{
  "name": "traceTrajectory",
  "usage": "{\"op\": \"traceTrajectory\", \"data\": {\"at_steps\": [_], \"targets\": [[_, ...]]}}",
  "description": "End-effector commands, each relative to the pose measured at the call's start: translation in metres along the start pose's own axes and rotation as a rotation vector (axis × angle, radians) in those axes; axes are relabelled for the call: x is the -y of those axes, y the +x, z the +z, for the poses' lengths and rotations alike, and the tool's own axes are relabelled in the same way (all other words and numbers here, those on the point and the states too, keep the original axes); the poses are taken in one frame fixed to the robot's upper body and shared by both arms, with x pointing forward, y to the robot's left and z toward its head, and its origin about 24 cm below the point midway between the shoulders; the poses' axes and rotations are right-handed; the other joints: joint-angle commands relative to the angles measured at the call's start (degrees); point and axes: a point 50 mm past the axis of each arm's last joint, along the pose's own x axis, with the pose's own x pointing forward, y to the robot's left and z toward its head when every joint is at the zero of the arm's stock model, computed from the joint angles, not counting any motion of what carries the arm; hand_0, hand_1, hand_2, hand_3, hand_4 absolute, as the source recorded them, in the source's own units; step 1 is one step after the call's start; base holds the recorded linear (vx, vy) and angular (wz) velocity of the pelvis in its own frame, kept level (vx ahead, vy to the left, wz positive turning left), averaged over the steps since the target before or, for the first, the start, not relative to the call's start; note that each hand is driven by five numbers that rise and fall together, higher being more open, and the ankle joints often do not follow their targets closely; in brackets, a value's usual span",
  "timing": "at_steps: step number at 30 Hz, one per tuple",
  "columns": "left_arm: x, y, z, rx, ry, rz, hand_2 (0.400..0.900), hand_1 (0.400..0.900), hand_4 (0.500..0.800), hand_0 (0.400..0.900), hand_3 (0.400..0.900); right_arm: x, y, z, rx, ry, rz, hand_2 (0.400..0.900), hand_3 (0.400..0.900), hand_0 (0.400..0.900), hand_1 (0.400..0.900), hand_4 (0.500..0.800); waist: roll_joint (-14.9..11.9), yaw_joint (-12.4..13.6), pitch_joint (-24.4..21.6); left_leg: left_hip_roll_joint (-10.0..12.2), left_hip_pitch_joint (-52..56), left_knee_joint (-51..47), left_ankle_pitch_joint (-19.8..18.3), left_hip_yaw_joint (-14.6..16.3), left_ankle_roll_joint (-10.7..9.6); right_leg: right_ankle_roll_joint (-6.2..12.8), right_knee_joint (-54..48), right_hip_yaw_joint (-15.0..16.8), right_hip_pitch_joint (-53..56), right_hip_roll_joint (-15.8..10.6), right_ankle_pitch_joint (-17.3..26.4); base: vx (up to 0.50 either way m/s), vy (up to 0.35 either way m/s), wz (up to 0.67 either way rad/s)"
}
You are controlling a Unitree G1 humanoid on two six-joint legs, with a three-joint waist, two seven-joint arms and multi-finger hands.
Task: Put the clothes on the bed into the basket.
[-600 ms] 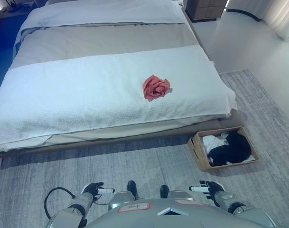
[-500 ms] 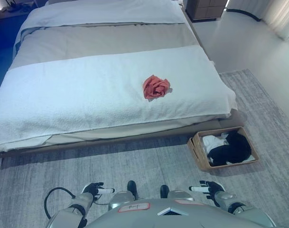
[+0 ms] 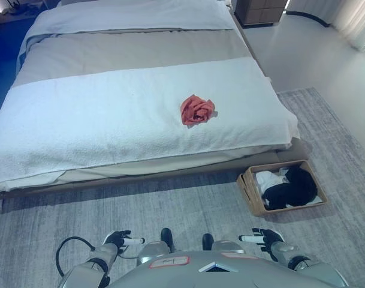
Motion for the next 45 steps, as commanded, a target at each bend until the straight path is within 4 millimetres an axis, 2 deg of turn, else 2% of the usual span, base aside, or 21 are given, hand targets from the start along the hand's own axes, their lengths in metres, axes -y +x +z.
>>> {"op": "traceTrajectory", "data": {"at_steps": [1, 9, 12, 16, 21, 22, 24, 26, 27, 31, 32, 33, 34, 35, 36, 37, 40, 41, 43, 44, 45], "targets": [[-0.020, 0.000, 0.013, 0.009, -0.005, 0.078, 0.900, 0.900, 0.800, 0.900, 0.900, 0.012, 0.000, 0.006, 0.009, -0.028, -0.036, 0.900, 0.900, 0.900, 0.900, 0.800, -1.64, 1.19, 1.27, -2.79, 4.78, 0.34, -8.96, -2.06, 1.09, 1.93, 0.20, -0.81, -0.74, -0.73, -0.96, 0.00, 0.000, 0.00], [-0.020, 0.001, 0.014, 0.010, -0.004, 0.077, 0.900, 0.900, 0.800, 0.900, 0.900, 0.011, 0.000, 0.004, 0.003, -0.030, -0.034, 0.900, 0.900, 0.900, 0.900, 0.800, -1.61, 1.21, 1.25, -2.72, 4.77, 0.34, -8.98, -2.12, 1.00, 1.93, 0.20, -1.03, -0.68, -0.76, -1.16, 0.00, 0.000, 0.00], [-0.021, 0.001, 0.017, 0.018, 0.003, 0.081, 0.900, 0.900, 0.800, 0.900, 0.900, 0.015, 0.000, 0.011, 0.018, -0.038, -0.042, 0.900, 0.900, 0.900, 0.900, 0.800, -1.53, 1.24, 1.47, -2.74, 4.76, 0.34, -9.00, -2.11, 1.09, 1.96, 0.20, -0.95, -0.81, -0.70, -1.13, 0.01, -0.023, -0.04], [-0.026, 0.000, 0.020, 0.029, 0.012, 0.093, 0.900, 0.900, 0.800, 0.900, 0.900, 0.029, -0.001, 0.027, 0.073, -0.039, -0.080, 0.900, 0.900, 0.900, 0.900, 0.800, -1.37, 1.21, 1.71, -2.51, 5.00, 0.34, -8.97, -2.17, 1.08, 1.57, 0.20, -0.65, -0.52, -0.39, -1.47, 0.03, -0.060, 0.01], [-0.032, 0.000, 0.026, 0.043, 0.016, 0.105, 0.900, 0.900, 0.800, 0.900, 0.900, 0.043, -0.004, 0.043, 0.120, -0.032, -0.117, 0.900, 0.900, 0.900, 0.900, 0.800, -1.61, 0.95, 2.99, -2.24, 1.17, 8.31, -11.22, -2.56, 0.51, -0.08, 4.70, -0.10, -2.68, 0.38, -4.06, 0.00, -0.111, 0.14], [-0.032, 0.000, 0.027, 0.045, 0.013, 0.105, 0.900, 0.900, 0.800, 0.900, 0.900, 0.045, -0.004, 0.048, 0.133, -0.028, -0.123, 0.900, 0.900, 0.900, 0.900, 0.800, -1.76, 1.05, 3.59, -2.89, -0.64, 12.47, -12.10, -2.96, 0.33, -0.68, 5.64, 0.31, -2.98, 0.68, -4.58, -0.01, -0.144, 0.13], [-0.030, 0.000, 0.032, 0.059, 0.003, 0.097, 0.900, 0.900, 0.800, 0.900, 0.900, 0.051, -0.006, 0.052, 0.149, -0.021, -0.135, 0.900, 0.900, 0.900, 0.900, 0.800, -2.64, 1.80, 5.96, -5.52, -7.73, 26.75, -9.96, -5.67, -0.90, -1.78, 5.83, 0.63, -2.30, 0.30, -4.68, -0.02, -0.190, 0.16], [-0.029, 0.000, 0.036, 0.077, 0.003, 0.092, 0.900, 0.900, 0.800, 0.900, 0.900, 0.054, -0.006, 0.054, 0.158, -0.015, -0.141, 0.900, 0.900, 0.900, 0.900, 0.800, -2.80, 2.40, 7.23, -8.12, -11.66, 33.01, -7.80, -9.49, -1.54, -2.36, 6.06, 0.51, -1.95, 0.53, -4.80, 0.02, -0.136, 0.18], [-0.029, 0.000, 0.038, 0.081, 0.001, 0.088, 0.900, 0.900, 0.800, 0.900, 0.900, 0.055, -0.006, 0.053, 0.156, -0.013, -0.147, 0.900, 0.900, 0.900, 0.900, 0.800, -2.75, 2.25, 7.39, -8.32, -12.94, 33.35, -6.84, -9.94, -1.54, -2.61, 6.00, 0.42, -1.57, 0.80, -5.15, 0.05, -0.089, 0.18], [-0.026, 0.000, 0.036, 0.077, 0.001, 0.074, 0.900, 0.900, 0.800, 0.900, 0.900, 0.057, -0.007, 0.048, 0.139, -0.005, -0.156, 0.900, 0.900, 0.900, 0.900, 0.800, -2.45, 2.84, 7.27, -8.93, -19.09, 26.44, -6.73, -9.06, -0.20, -2.97, 5.62, 0.32, 0.00, 1.69, -6.99, 0.17, -0.066, 0.06], [-0.025, 0.000, 0.031, 0.068, 0.006, 0.076, 0.900, 0.900, 0.800, 0.900, 0.900, 0.056, -0.006, 0.046, 0.135, -0.012, -0.155, 0.900, 0.900, 0.900, 0.900, 0.800, -1.75, 3.43, 7.00, -7.55, -20.60, 18.60, -2.09, -8.88, -0.12, -3.07, 5.37, 0.96, 1.25, 3.48, -7.89, 0.26, -0.004, -0.21], [-0.026, 0.000, 0.029, 0.064, 0.007, 0.081, 0.900, 0.900, 0.800, 0.900, 0.900, 0.055, -0.006, 0.045, 0.132, -0.017, -0.155, 0.900, 0.900, 0.900, 0.900, 0.800, -1.42, 3.68, 7.07, -6.19, -21.51, 13.73, -0.31, -8.64, -0.29, -3.12, 5.40, 1.38, 1.96, 4.17, -8.72, 0.26, -0.006, -0.22], [-0.026, 0.000, 0.029, 0.064, 0.008, 0.081, 0.900, 0.900, 0.800, 0.900, 0.900, 0.055, -0.006, 0.044, 0.132, -0.017, -0.155, 0.900, 0.900, 0.900, 0.900, 0.800, -1.58, 3.78, 7.18, -6.24, -21.10, 13.28, -0.13, -8.49, -0.28, -3.12, 5.42, 1.50, 2.11, 4.03, -8.79, 0.28, 0.025, -0.30], [-0.027, 0.000, 0.025, 0.058, 0.007, 0.085, 0.900, 0.900, 0.800, 0.900, 0.900, 0.054, -0.006, 0.042, 0.128, -0.023, -0.151, 0.900, 0.900, 0.900, 0.900, 0.800, -1.29, 4.14, 7.14, -4.36, -23.16, 8.13, 1.43, -8.91, -0.48, -3.10, 5.17, 2.73, 3.68, 4.78, -9.63, 0.32, 0.041, -0.47], [-0.028, 0.000, 0.024, 0.055, 0.004, 0.087, 0.900, 0.900, 0.800, 0.900, 0.900, 0.052, -0.006, 0.043, 0.132, -0.029, -0.146, 0.900, 0.900, 0.900, 0.900, 0.800, -1.23, 4.52, 7.03, -3.75, -23.56, 5.47, 2.23, -9.87, -0.63, -2.88, 5.11, 4.02, 4.96, 5.15, -10.23, 0.45, 0.077, -0.62], [-0.028, 0.000, 0.021, 0.049, 0.002, 0.086, 0.900, 0.900, 0.800, 0.900, 0.900, 0.050, -0.005, 0.043, 0.134, -0.028, -0.141, 0.900, 0.900, 0.900, 0.900, 0.800, -1.22, 4.67, 6.90, -3.16, -23.20, 4.06, 3.06, -9.27, -0.96, -2.61, 4.89, 5.27, 6.24, 5.27, -10.84, 0.37, 0.089, -0.62], [-0.029, 0.000, 0.018, 0.038, -0.006, 0.088, 0.900, 0.900, 0.800, 0.900, 0.900, 0.047, -0.005, 0.040, 0.122, -0.037, -0.128, 0.900, 0.900, 0.900, 0.900, 0.800, -1.33, 5.39, 6.13, -2.30, -22.00, 4.12, 4.91, -8.53, -1.41, -2.31, 4.58, 7.32, 7.87, 5.13, -11.45, 0.23, 0.080, -0.42], [-0.030, -0.001, 0.016, 0.031, -0.012, 0.092, 0.900, 0.900, 0.800, 0.900, 0.900, 0.045, -0.004, 0.039, 0.115, -0.040, -0.118, 0.900, 0.900, 0.900, 0.900, 0.800, -1.61, 5.61, 5.42, -2.27, -21.23, 4.78, 5.37, -8.98, -0.90, -2.07, 4.62, 8.17, 8.51, 4.79, -11.85, 0.39, 0.179, -0.57], [-0.034, -0.001, 0.014, 0.026, -0.011, 0.102, 0.900, 0.900, 0.800, 0.900, 0.900, 0.039, -0.003, 0.034, 0.098, -0.051, -0.098, 0.900, 0.900, 0.900, 0.900, 0.800, -2.66, 5.43, 3.90, -2.84, -21.20, 6.98, 5.79, -8.67, -0.36, -1.27, 5.13, 9.03, 9.24, 3.32, -12.59, 0.41, 0.229, -0.42], [-0.037, -0.001, 0.016, 0.030, -0.004, 0.109, 0.900, 0.900, 0.800, 0.900, 0.900, 0.036, -0.003, 0.032, 0.093, -0.052, -0.083, 0.900, 0.900, 0.900, 0.900, 0.800, -3.66, 5.20, 3.22, -4.17, -22.23, 10.77, 4.26, -7.49, 0.37, -0.26, 5.94, 9.37, 9.73, 1.84, -12.42, 0.34, 0.213, -0.34], [-0.038, -0.001, 0.017, 0.031, -0.003, 0.111, 0.900, 0.900, 0.800, 0.900, 0.900, 0.035, -0.002, 0.032, 0.090, -0.055, -0.078, 0.900, 0.900, 0.900, 0.900, 0.800, -3.86, 5.26, 2.89, -4.08, -22.21, 11.67, 3.87, -6.86, 0.52, 0.09, 6.78, 9.60, 8.88, 1.51, -12.09, 0.32, 0.212, -0.42]]}}
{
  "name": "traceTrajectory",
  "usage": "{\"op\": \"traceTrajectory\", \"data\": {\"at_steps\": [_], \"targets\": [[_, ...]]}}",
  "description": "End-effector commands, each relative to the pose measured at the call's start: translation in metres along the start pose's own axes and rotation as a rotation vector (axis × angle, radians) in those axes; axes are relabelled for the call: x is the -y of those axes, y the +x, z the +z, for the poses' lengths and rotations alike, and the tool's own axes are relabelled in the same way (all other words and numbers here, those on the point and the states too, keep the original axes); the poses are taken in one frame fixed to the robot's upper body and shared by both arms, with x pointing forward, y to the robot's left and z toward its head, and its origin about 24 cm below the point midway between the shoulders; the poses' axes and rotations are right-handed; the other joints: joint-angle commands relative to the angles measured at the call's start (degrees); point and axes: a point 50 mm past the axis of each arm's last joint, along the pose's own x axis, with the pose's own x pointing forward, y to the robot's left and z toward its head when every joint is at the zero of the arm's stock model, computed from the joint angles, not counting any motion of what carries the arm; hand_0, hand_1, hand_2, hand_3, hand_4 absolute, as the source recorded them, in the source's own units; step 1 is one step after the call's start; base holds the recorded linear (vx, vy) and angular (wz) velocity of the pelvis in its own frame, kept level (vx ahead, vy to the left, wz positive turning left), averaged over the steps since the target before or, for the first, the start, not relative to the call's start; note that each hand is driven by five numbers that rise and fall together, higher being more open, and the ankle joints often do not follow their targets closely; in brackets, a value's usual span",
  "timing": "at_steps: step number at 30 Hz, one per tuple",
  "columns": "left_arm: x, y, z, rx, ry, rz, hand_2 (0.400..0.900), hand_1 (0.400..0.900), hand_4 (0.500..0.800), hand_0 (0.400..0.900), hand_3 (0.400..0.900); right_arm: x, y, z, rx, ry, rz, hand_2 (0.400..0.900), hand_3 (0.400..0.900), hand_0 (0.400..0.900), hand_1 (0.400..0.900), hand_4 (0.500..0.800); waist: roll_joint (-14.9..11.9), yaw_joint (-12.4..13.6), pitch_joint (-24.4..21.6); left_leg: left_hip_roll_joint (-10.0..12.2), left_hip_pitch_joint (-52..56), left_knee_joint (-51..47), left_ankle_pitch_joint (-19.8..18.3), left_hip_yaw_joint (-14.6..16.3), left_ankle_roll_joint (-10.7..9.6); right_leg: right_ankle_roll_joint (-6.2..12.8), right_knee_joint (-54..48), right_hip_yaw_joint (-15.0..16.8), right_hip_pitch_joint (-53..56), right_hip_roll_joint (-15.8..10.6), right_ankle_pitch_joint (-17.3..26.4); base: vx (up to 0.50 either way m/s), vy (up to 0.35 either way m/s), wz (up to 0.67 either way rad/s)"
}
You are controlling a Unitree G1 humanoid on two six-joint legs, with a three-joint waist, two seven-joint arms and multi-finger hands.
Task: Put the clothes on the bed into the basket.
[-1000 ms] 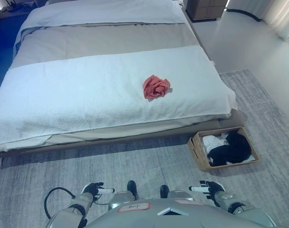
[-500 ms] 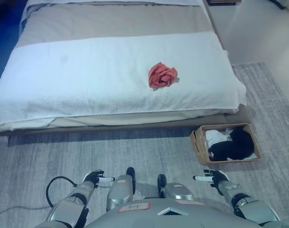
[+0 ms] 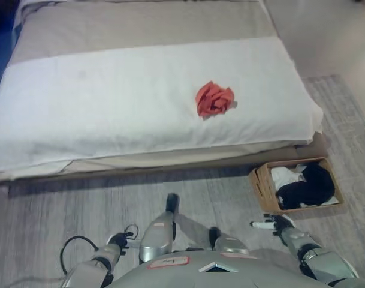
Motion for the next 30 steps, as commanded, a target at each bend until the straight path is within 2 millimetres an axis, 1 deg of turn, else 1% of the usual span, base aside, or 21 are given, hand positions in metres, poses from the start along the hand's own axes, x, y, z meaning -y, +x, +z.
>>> {"op": "traceTrajectory", "data": {"at_steps": [1, 2, 3, 6, 7, 9, 10, 11, 12, 13, 14, 15, 16, 17, 19, 21, 22, 23, 25, 27, 30], "targets": [[-0.034, -0.002, 0.014, 0.038, 0.000, 0.099, 0.900, 0.900, 0.800, 0.900, 0.900, 0.010, 0.000, 0.011, 0.043, -0.035, -0.016, 0.900, 0.900, 0.900, 0.900, 0.800, -2.84, -0.20, -3.03, -1.89, -10.08, 6.13, 4.54, 0.52, 4.34, -0.99, 1.72, 0.27, 6.24, 4.22, -1.91, 0.27, 0.157, -0.27], [-0.035, -0.002, 0.013, 0.036, 0.004, 0.101, 0.900, 0.900, 0.800, 0.900, 0.900, 0.008, 0.000, 0.009, 0.035, -0.036, -0.006, 0.900, 0.900, 0.900, 0.900, 0.800, -3.37, -0.26, -3.76, -2.47, -9.95, 7.00, 3.24, 0.93, 4.85, -0.22, 3.70, 0.32, 5.53, 3.65, -1.12, 0.32, 0.195, -0.27], [-0.037, -0.002, 0.012, 0.034, 0.011, 0.102, 0.900, 0.900, 0.800, 0.900, 0.900, 0.007, 0.000, 0.007, 0.032, -0.033, 0.001, 0.900, 0.900, 0.900, 0.900, 0.800, -3.89, -0.35, -4.15, -2.85, -9.38, 7.20, 2.04, 1.49, 5.39, 0.66, 6.32, 0.44, 4.70, 3.25, 0.93, 0.33, 0.231, -0.23], [-0.044, -0.003, 0.015, 0.039, 0.018, 0.121, 0.900, 0.900, 0.800, 0.900, 0.900, 0.005, 0.000, 0.009, 0.036, -0.025, 0.011, 0.900, 0.900, 0.900, 0.900, 0.800, -5.12, -0.85, -3.85, -4.12, -7.07, 7.40, -0.84, 2.52, 6.99, 2.97, 16.96, -0.21, 1.07, 2.61, 8.78, 0.25, 0.199, -0.10], [-0.046, -0.003, 0.018, 0.045, 0.020, 0.126, 0.900, 0.900, 0.800, 0.900, 0.900, 0.005, 0.000, 0.010, 0.039, -0.023, 0.008, 0.900, 0.900, 0.900, 0.900, 0.800, -4.89, -1.11, -3.68, -4.03, -6.19, 7.00, -1.16, 2.12, 7.21, 3.05, 20.60, -0.74, -1.13, 2.92, 10.70, 0.22, 0.182, 0.11], [-0.052, -0.004, 0.026, 0.065, 0.013, 0.144, 0.900, 0.900, 0.800, 0.900, 0.900, 0.006, 0.000, 0.019, 0.059, -0.031, 0.005, 0.900, 0.900, 0.900, 0.900, 0.800, -4.38, -1.90, -2.27, -4.60, -3.07, 5.77, -1.89, 1.19, 8.40, 3.86, 29.42, -2.75, -5.11, 3.06, 16.85, 0.21, 0.182, 0.21], [-0.053, -0.004, 0.028, 0.069, 0.011, 0.146, 0.900, 0.900, 0.800, 0.900, 0.900, 0.007, 0.000, 0.022, 0.069, -0.033, 0.003, 0.900, 0.900, 0.900, 0.900, 0.800, -3.86, -2.23, -1.63, -4.59, -1.65, 4.99, -1.87, 0.75, 8.70, 3.91, 33.32, -3.57, -6.40, 3.45, 18.00, 0.24, 0.179, 0.28], [-0.053, -0.004, 0.028, 0.069, 0.013, 0.147, 0.900, 0.900, 0.800, 0.900, 0.900, 0.008, 0.000, 0.024, 0.077, -0.030, -0.003, 0.900, 0.900, 0.900, 0.900, 0.800, -3.39, -2.45, -1.18, -4.62, -0.28, 4.35, -2.32, 0.24, 8.92, 3.78, 35.68, -4.16, -7.74, 4.00, 17.25, 0.24, 0.150, 0.23], [-0.054, -0.004, 0.027, 0.067, 0.013, 0.148, 0.900, 0.900, 0.800, 0.900, 0.900, 0.009, 0.000, 0.027, 0.087, -0.031, -0.005, 0.900, 0.900, 0.900, 0.900, 0.800, -3.08, -2.50, -1.06, -4.53, 1.33, 3.33, -2.55, -0.28, 9.13, 3.48, 36.15, -4.95, -9.08, 3.61, 16.19, 0.24, 0.119, 0.22], [-0.054, -0.004, 0.027, 0.066, 0.011, 0.147, 0.900, 0.900, 0.800, 0.900, 0.900, 0.011, 0.000, 0.028, 0.094, -0.031, -0.011, 0.900, 0.900, 0.900, 0.900, 0.800, -2.76, -2.67, -0.89, -4.75, 2.82, 2.49, -2.70, -0.85, 9.18, 2.91, 35.29, -5.35, -10.46, 3.73, 14.53, 0.26, 0.098, 0.27], [-0.054, -0.004, 0.028, 0.066, 0.009, 0.145, 0.900, 0.900, 0.800, 0.900, 0.900, 0.014, -0.001, 0.032, 0.103, -0.033, -0.020, 0.900, 0.900, 0.900, 0.900, 0.800, -2.28, -3.05, -0.37, -4.71, 4.52, 1.55, -2.90, -1.49, 8.99, 1.63, 32.45, -5.73, -12.65, 4.04, 10.43, 0.25, 0.072, 0.35], [-0.053, -0.004, 0.028, 0.065, 0.011, 0.144, 0.900, 0.900, 0.800, 0.900, 0.900, 0.016, -0.001, 0.034, 0.107, -0.032, -0.026, 0.900, 0.900, 0.900, 0.900, 0.800, -1.93, -3.33, -0.13, -4.76, 5.79, 1.35, -3.07, -1.96, 8.88, 1.17, 30.10, -6.42, -13.39, 3.84, 8.11, 0.27, 0.042, 0.37], [-0.053, -0.004, 0.029, 0.065, 0.014, 0.145, 0.900, 0.900, 0.800, 0.900, 0.900, 0.019, -0.001, 0.039, 0.123, -0.033, -0.036, 0.900, 0.900, 0.900, 0.900, 0.800, -1.48, -3.35, 0.25, -4.30, 6.78, 1.17, -3.61, -2.18, 8.45, 0.48, 26.79, -7.71, -14.32, 3.05, 4.80, 0.22, 0.004, 0.35], [-0.052, -0.003, 0.030, 0.068, 0.017, 0.144, 0.900, 0.900, 0.800, 0.900, 0.900, 0.022, -0.002, 0.045, 0.142, -0.033, -0.047, 0.900, 0.900, 0.900, 0.900, 0.800, -1.25, -3.46, 0.66, -4.26, 7.45, 1.44, -4.34, -2.54, 8.02, 0.39, 22.26, -8.39, -14.65, 1.90, 4.02, 0.20, -0.036, 0.37], [-0.051, -0.003, 0.033, 0.073, 0.017, 0.146, 0.900, 0.900, 0.800, 0.900, 0.900, 0.030, -0.004, 0.058, 0.183, -0.038, -0.073, 0.900, 0.900, 0.900, 0.900, 0.800, -1.70, -3.90, 1.62, -4.67, 8.59, 1.98, -5.78, -3.27, 7.13, 1.69, 9.54, -7.16, -15.67, -0.28, 7.62, 0.17, -0.107, 0.36], [-0.052, -0.003, 0.032, 0.068, 0.001, 0.153, 0.900, 0.900, 0.800, 0.900, 0.900, 0.033, -0.006, 0.072, 0.224, -0.054, -0.085, 0.900, 0.900, 0.900, 0.900, 0.800, -2.25, -3.87, 2.18, -4.45, 9.94, 1.75, -6.80, -3.14, 6.44, 3.35, 3.31, -7.25, -16.80, -3.08, 12.54, 0.14, -0.142, 0.16], [-0.053, -0.003, 0.030, 0.066, -0.007, 0.155, 0.900, 0.900, 0.800, 0.900, 0.900, 0.037, -0.007, 0.078, 0.245, -0.062, -0.096, 0.900, 0.900, 0.900, 0.900, 0.800, -2.46, -3.87, 2.29, -4.42, 10.50, 1.64, -7.12, -3.04, 6.18, 3.87, 1.51, -7.65, -17.14, -3.86, 14.09, 0.12, -0.145, 0.15], [-0.053, -0.004, 0.027, 0.058, -0.009, 0.156, 0.900, 0.900, 0.800, 0.900, 0.900, 0.040, -0.009, 0.085, 0.264, -0.080, -0.106, 0.900, 0.900, 0.900, 0.900, 0.800, -2.82, -3.99, 2.45, -4.67, 10.99, 1.54, -7.30, -3.21, 5.99, 4.28, 1.49, -7.26, -17.18, -3.99, 15.44, 0.14, -0.173, 0.27], [-0.055, -0.004, 0.018, 0.032, -0.017, 0.157, 0.900, 0.900, 0.800, 0.900, 0.900, 0.049, -0.012, 0.090, 0.286, -0.099, -0.128, 0.900, 0.900, 0.900, 0.900, 0.800, -4.00, -3.72, 1.43, -4.75, 11.95, 0.85, -8.11, -3.84, 5.44, 4.09, 0.30, -6.18, -14.72, -3.58, 14.94, 0.17, -0.213, 0.18], [-0.052, -0.004, 0.012, 0.019, -0.036, 0.151, 0.900, 0.900, 0.800, 0.900, 0.900, 0.061, -0.017, 0.102, 0.329, -0.133, -0.159, 0.900, 0.900, 0.900, 0.900, 0.800, -3.90, -3.32, -0.18, -3.49, 13.64, -0.81, -8.33, -3.66, 4.93, 3.93, -0.53, -7.12, -13.46, -3.34, 15.10, 0.23, -0.227, 0.08], [-0.044, -0.003, -0.003, -0.017, -0.042, 0.126, 0.900, 0.900, 0.800, 0.900, 0.900, 0.092, -0.030, 0.121, 0.398, -0.158, -0.250, 0.900, 0.900, 0.900, 0.900, 0.800, -2.96, -3.53, -1.65, -1.67, 14.17, -1.73, -8.21, -4.69, 3.69, 3.26, -2.07, -8.87, -11.36, -2.40, 14.05, 0.19, -0.235, 0.26]]}}
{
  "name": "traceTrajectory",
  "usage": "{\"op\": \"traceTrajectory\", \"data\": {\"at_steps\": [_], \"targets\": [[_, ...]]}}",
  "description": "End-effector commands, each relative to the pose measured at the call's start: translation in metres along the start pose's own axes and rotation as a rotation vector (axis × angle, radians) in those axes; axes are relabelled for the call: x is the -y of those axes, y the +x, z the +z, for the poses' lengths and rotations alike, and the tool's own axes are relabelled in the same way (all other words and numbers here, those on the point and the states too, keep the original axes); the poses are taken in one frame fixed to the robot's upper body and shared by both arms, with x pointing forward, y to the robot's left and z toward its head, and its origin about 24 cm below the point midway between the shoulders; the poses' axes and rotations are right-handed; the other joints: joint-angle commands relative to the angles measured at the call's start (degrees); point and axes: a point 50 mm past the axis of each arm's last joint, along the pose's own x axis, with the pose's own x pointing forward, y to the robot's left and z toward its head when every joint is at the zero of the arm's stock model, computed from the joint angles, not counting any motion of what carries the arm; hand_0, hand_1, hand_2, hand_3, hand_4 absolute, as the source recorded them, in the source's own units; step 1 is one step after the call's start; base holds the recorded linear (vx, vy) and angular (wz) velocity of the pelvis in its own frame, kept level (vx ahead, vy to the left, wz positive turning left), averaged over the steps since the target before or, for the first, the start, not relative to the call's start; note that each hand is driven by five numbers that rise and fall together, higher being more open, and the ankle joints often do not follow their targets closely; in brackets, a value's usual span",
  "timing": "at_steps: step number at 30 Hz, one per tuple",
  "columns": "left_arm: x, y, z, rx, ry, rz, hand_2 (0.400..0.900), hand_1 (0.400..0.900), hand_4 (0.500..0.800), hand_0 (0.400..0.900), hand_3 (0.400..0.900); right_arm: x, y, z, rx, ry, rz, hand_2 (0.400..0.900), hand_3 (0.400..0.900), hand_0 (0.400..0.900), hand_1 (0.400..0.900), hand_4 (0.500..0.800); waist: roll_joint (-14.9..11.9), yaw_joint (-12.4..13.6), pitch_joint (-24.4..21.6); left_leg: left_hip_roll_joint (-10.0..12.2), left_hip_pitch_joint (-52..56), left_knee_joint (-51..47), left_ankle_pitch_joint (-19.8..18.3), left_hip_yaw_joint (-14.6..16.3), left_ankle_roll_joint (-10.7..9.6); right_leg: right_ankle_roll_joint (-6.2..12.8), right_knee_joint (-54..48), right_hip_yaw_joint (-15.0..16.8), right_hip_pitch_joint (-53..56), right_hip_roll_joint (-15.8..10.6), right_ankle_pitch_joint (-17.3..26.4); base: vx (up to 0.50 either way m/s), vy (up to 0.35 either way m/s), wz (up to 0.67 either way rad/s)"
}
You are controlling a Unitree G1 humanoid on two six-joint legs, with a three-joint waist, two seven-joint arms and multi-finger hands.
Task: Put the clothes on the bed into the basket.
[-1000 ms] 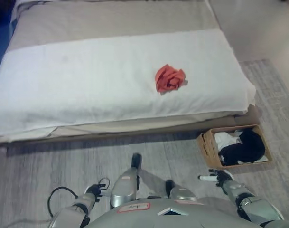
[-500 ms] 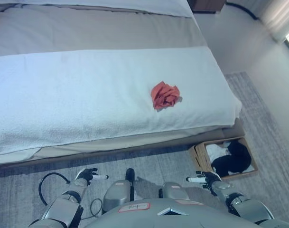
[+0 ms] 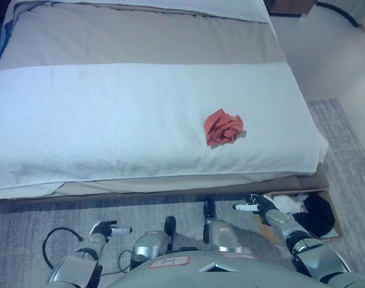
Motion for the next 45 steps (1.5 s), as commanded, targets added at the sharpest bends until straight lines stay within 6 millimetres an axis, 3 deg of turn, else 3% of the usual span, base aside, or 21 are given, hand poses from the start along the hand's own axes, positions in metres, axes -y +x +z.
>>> {"op": "traceTrajectory", "data": {"at_steps": [1, 3, 4, 6, 7, 8, 9, 10, 15, 16, 21, 30, 45], "targets": [[-0.012, 0.000, 0.001, -0.005, -0.020, 0.036, 0.900, 0.900, 0.800, 0.900, 0.900, 0.102, -0.020, 0.053, 0.158, -0.146, -0.293, 0.900, 0.900, 0.900, 0.900, 0.800, 1.35, -0.85, -3.64, 4.13, -3.38, 3.75, -4.90, -0.09, -5.22, -0.39, 1.79, 0.12, 0.19, 2.07, -1.89, 0.07, -0.181, 0.28], [-0.003, 0.000, -0.002, -0.011, -0.004, 0.010, 0.900, 0.900, 0.800, 0.900, 0.900, 0.131, -0.034, 0.087, 0.261, -0.199, -0.378, 0.900, 0.900, 0.900, 0.900, 0.800, 2.32, -1.08, -3.85, 5.64, -3.85, 2.32, -3.84, -0.45, -6.00, -0.99, 0.95, -1.07, 0.63, 2.72, -2.69, 0.08, -0.181, 0.20], [-0.003, 0.000, -0.002, -0.011, -0.004, 0.010, 0.900, 0.900, 0.800, 0.900, 0.900, 0.131, -0.034, 0.087, 0.261, -0.199, -0.378, 0.900, 0.900, 0.900, 0.900, 0.800, 2.36, -1.12, -3.83, 5.67, -3.81, 2.27, -3.82, -0.49, -6.01, -1.00, 0.95, -1.11, 0.66, 2.74, -2.69, 0.09, -0.149, 0.13], [0.004, 0.000, -0.005, -0.022, 0.014, -0.008, 0.900, 0.900, 0.800, 0.900, 0.900, 0.144, -0.043, 0.112, 0.332, -0.230, -0.422, 0.900, 0.900, 0.900, 0.900, 0.800, 2.88, -1.09, -3.70, 6.53, -4.15, 1.46, -3.23, -0.45, -6.53, -1.34, 0.79, -1.71, 0.58, 3.07, -3.19, 0.05, -0.099, 0.07], [0.011, 0.000, -0.008, -0.032, 0.023, -0.022, 0.900, 0.900, 0.800, 0.900, 0.900, 0.155, -0.055, 0.141, 0.413, -0.247, -0.467, 0.900, 0.900, 0.900, 0.900, 0.800, 3.24, -0.86, -3.56, 7.02, -4.58, 0.89, -2.76, -0.37, -6.82, -1.48, 0.67, -1.94, 0.27, 3.23, -3.38, 0.04, -0.080, 0.03], [0.011, 0.000, -0.008, -0.032, 0.023, -0.022, 0.900, 0.900, 0.800, 0.900, 0.900, 0.155, -0.055, 0.141, 0.413, -0.247, -0.467, 0.900, 0.900, 0.900, 0.900, 0.800, 3.27, -0.90, -3.55, 7.03, -4.57, 0.87, -2.75, -0.37, -6.83, -1.48, 0.67, -1.96, 0.26, 3.24, -3.38, 0.06, -0.097, 0.02], [0.015, -0.001, -0.011, -0.044, 0.026, -0.033, 0.900, 0.900, 0.800, 0.900, 0.900, 0.160, -0.066, 0.168, 0.490, -0.273, -0.495, 0.900, 0.900, 0.900, 0.900, 0.800, 3.43, -0.69, -3.37, 7.48, -4.76, 0.44, -2.42, -0.05, -7.00, -1.62, 0.50, -2.08, 0.11, 3.42, -3.48, 0.03, -0.042, 0.00], [0.015, -0.001, -0.011, -0.043, 0.025, -0.033, 0.900, 0.900, 0.800, 0.900, 0.900, 0.160, -0.066, 0.168, 0.490, -0.273, -0.495, 0.900, 0.900, 0.900, 0.900, 0.800, 3.46, -0.71, -3.35, 7.49, -4.73, 0.42, -2.41, -0.05, -7.01, -1.62, 0.50, -2.08, 0.12, 3.44, -3.48, 0.05, -0.060, -0.05], [0.023, -0.001, -0.016, -0.055, 0.038, -0.056, 0.900, 0.900, 0.800, 0.900, 0.900, 0.162, -0.086, 0.233, 0.615, -0.322, -0.529, 0.900, 0.900, 0.900, 0.900, 0.800, 3.37, 0.49, -2.85, 8.04, -5.13, 0.02, -2.11, 0.54, -7.24, -1.66, 0.37, -2.34, -0.04, 3.55, -3.65, 0.05, -0.034, -0.03], [0.023, -0.001, -0.016, -0.055, 0.037, -0.056, 0.900, 0.900, 0.800, 0.900, 0.900, 0.162, -0.086, 0.234, 0.616, -0.323, -0.529, 0.900, 0.900, 0.900, 0.900, 0.800, 3.38, 0.44, -2.83, 8.04, -5.13, 0.02, -2.11, 0.54, -7.24, -1.67, 0.39, -2.34, -0.05, 3.55, -3.66, 0.00, 0.000, 0.00], [0.013, 0.000, 0.005, 0.010, 0.019, -0.033, 0.900, 0.900, 0.800, 0.900, 0.900, 0.157, -0.100, 0.277, 0.653, -0.337, -0.537, 0.900, 0.900, 0.900, 0.900, 0.800, 4.05, 1.80, 0.42, 7.43, -8.42, 0.81, -1.31, -0.40, -7.20, -1.84, 2.70, -2.41, -3.61, 3.00, -3.88, -0.06, -0.005, 0.09], [0.006, 0.001, 0.016, 0.059, 0.009, -0.017, 0.900, 0.900, 0.800, 0.900, 0.900, 0.155, -0.115, 0.307, 0.674, -0.320, -0.576, 0.900, 0.900, 0.900, 0.900, 0.800, 7.14, 4.67, 6.13, 5.38, -14.62, 2.16, 0.81, -2.71, -7.18, -1.97, 4.73, -3.48, -8.42, 1.84, -3.75, -0.06, 0.008, 0.18], [0.017, -0.001, 0.023, 0.128, 0.048, -0.061, 0.900, 0.900, 0.800, 0.900, 0.900, 0.176, -0.133, 0.316, 0.650, -0.272, -0.668, 0.900, 0.900, 0.900, 0.900, 0.800, 13.58, 9.16, 11.23, 2.73, -20.68, 2.01, 3.86, -5.91, -7.35, -1.67, 5.28, -6.01, -12.32, -0.24, -3.04, -0.03, 0.007, 0.21]]}}
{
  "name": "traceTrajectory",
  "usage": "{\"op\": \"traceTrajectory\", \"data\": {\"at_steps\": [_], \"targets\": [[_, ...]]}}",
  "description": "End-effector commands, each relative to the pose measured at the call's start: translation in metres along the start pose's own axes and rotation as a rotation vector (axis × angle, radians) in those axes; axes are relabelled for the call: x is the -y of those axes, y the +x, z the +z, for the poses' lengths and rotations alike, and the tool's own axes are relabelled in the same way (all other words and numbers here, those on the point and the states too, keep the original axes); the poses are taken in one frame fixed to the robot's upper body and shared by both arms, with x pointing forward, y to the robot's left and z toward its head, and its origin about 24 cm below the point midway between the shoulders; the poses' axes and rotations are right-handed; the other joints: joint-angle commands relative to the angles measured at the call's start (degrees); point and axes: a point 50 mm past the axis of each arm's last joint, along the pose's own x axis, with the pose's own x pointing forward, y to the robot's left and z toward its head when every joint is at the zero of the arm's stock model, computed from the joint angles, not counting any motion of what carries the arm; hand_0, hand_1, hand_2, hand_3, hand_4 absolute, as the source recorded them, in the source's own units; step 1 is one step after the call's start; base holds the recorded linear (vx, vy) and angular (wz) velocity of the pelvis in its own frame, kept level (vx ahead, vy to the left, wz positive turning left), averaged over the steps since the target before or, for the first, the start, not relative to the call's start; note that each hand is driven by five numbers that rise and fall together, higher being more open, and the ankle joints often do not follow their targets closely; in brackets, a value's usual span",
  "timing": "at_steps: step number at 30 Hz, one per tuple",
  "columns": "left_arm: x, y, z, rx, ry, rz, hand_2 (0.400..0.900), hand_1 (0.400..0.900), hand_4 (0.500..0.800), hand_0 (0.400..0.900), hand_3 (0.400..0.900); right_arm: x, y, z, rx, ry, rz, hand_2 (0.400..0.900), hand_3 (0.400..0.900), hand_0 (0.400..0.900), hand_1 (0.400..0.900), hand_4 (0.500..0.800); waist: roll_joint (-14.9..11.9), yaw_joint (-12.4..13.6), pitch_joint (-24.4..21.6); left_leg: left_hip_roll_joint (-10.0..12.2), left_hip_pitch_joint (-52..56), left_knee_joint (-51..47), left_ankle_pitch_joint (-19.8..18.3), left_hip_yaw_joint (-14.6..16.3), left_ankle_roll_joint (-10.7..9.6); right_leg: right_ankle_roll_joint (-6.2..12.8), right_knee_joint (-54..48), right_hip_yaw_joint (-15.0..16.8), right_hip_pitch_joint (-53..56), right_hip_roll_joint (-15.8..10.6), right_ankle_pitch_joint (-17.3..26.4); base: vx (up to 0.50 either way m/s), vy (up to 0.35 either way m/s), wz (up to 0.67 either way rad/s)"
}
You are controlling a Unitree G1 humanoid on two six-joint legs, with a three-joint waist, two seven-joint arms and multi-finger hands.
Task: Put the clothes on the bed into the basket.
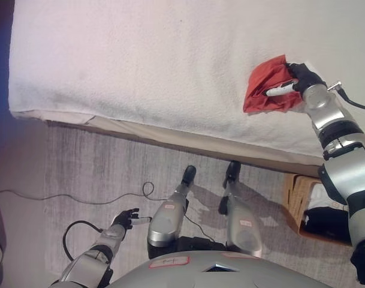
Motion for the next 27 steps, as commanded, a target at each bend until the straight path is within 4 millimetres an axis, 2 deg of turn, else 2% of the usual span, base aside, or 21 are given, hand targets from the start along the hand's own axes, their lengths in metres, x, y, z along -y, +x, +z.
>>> {"op": "traceTrajectory", "data": {"at_steps": [1, 2, 3, 4, 14, 21, 27], "targets": [[-0.025, -0.006, -0.023, -0.074, 0.065, 0.056, 0.900, 0.900, 0.800, 0.900, 0.900, 0.037, 0.000, 0.042, 0.101, 0.009, -0.118, 0.900, 0.900, 0.900, 0.900, 0.800, 0.11, 1.34, -1.08, -1.67, -2.28, -2.49, 2.54, 2.45, 1.16, 4.15, 7.40, 4.48, -1.06, -3.91, -7.23, -0.01, 0.006, 0.18], [-0.025, -0.005, -0.021, -0.065, 0.065, 0.057, 0.900, 0.900, 0.800, 0.900, 0.900, 0.036, 0.000, 0.043, 0.104, 0.006, -0.116, 0.900, 0.900, 0.900, 0.900, 0.800, 0.32, 1.45, -0.89, -1.84, -2.48, -2.42, 2.65, 2.26, 1.18, 4.17, 7.31, 4.40, -1.05, -4.02, -7.12, -0.01, 0.009, 0.18], [-0.025, -0.005, -0.018, -0.055, 0.068, 0.058, 0.900, 0.900, 0.800, 0.900, 0.900, 0.038, 0.000, 0.045, 0.106, 0.004, -0.122, 0.557, 0.557, 0.557, 0.557, 0.594, 0.58, 1.54, -0.64, -2.02, -2.75, -2.43, 2.80, 2.04, 1.14, 4.20, 7.19, 4.35, -1.06, -4.12, -7.05, -0.01, 0.003, 0.20], [-0.024, -0.004, -0.014, -0.044, 0.073, 0.057, 0.900, 0.900, 0.800, 0.900, 0.900, 0.038, 0.000, 0.042, 0.094, 0.013, -0.129, 0.400, 0.400, 0.400, 0.400, 0.500, 0.76, 1.76, -0.45, -2.18, -2.89, -2.45, 2.94, 1.71, 1.16, 4.23, 7.14, 4.12, -1.03, -4.26, -7.02, -0.02, 0.000, 0.20], [-0.025, -0.003, -0.005, -0.020, 0.073, 0.062, 0.900, 0.900, 0.800, 0.900, 0.900, 0.038, 0.000, 0.036, 0.071, 0.043, -0.134, 0.400, 0.400, 0.400, 0.400, 0.500, 1.32, 2.21, -0.39, -2.73, -3.41, -2.79, 3.40, 0.89, 1.18, 4.50, 6.66, 3.24, -0.58, -4.97, -6.92, 0.00, 0.012, 0.09], [-0.027, -0.002, -0.001, -0.017, 0.067, 0.074, 0.900, 0.900, 0.800, 0.900, 0.900, 0.034, 0.001, 0.042, 0.083, 0.040, -0.123, 0.400, 0.400, 0.400, 0.400, 0.500, 0.99, 1.55, -0.81, -2.53, -2.83, -3.20, 3.36, 1.24, 1.17, 4.46, 6.35, 3.74, -0.31, -4.93, -6.75, 0.00, 0.008, -0.02], [-0.028, -0.001, 0.001, -0.026, 0.063, 0.084, 0.900, 0.900, 0.800, 0.900, 0.900, 0.030, 0.001, 0.040, 0.076, 0.028, -0.108, 0.400, 0.400, 0.400, 0.400, 0.500, 0.02, 0.51, -1.76, -2.33, -2.10, -3.01, 2.83, 2.23, 1.23, 4.53, 5.76, 4.30, 0.55, -4.99, -6.54, -0.01, 0.024, -0.11]]}}
